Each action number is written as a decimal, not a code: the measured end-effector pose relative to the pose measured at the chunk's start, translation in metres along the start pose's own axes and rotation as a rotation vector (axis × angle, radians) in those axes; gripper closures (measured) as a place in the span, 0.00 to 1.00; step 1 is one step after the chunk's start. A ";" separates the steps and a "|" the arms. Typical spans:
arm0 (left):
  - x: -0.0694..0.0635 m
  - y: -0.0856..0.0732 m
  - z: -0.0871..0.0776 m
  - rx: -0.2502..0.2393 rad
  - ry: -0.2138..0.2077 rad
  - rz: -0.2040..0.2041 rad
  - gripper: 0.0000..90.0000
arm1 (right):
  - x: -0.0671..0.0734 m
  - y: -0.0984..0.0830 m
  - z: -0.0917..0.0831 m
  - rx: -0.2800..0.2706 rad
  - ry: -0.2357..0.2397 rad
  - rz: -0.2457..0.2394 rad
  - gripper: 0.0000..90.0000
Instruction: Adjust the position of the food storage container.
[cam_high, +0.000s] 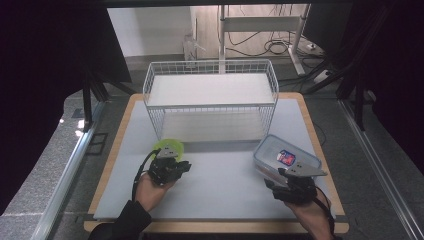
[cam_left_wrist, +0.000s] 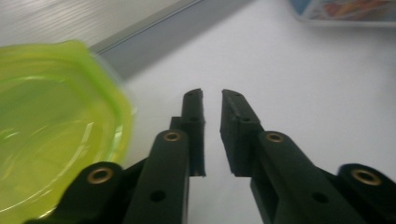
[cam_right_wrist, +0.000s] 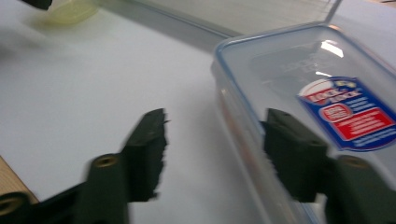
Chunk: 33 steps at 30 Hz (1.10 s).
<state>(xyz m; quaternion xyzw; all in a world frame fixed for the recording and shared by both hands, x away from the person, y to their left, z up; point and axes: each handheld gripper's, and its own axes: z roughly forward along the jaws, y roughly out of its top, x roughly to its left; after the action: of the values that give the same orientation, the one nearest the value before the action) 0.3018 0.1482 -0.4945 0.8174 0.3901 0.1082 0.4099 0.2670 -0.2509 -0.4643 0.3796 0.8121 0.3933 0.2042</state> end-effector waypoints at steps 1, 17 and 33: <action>-0.002 -0.001 0.000 -0.005 -0.004 0.007 0.85 | -0.003 0.001 -0.002 0.000 0.001 0.002 0.55; -0.015 -0.012 0.000 -0.075 -0.028 0.086 0.38 | -0.100 0.032 0.016 0.008 -0.182 0.124 1.00; -0.018 -0.013 0.005 -0.048 -0.049 0.118 0.35 | -0.118 0.054 0.068 0.157 -0.183 0.147 1.00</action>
<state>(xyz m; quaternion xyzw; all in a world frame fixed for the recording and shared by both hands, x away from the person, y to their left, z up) 0.2850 0.1367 -0.5045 0.8312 0.3283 0.1217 0.4318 0.4083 -0.2878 -0.4592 0.4873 0.7884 0.3060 0.2178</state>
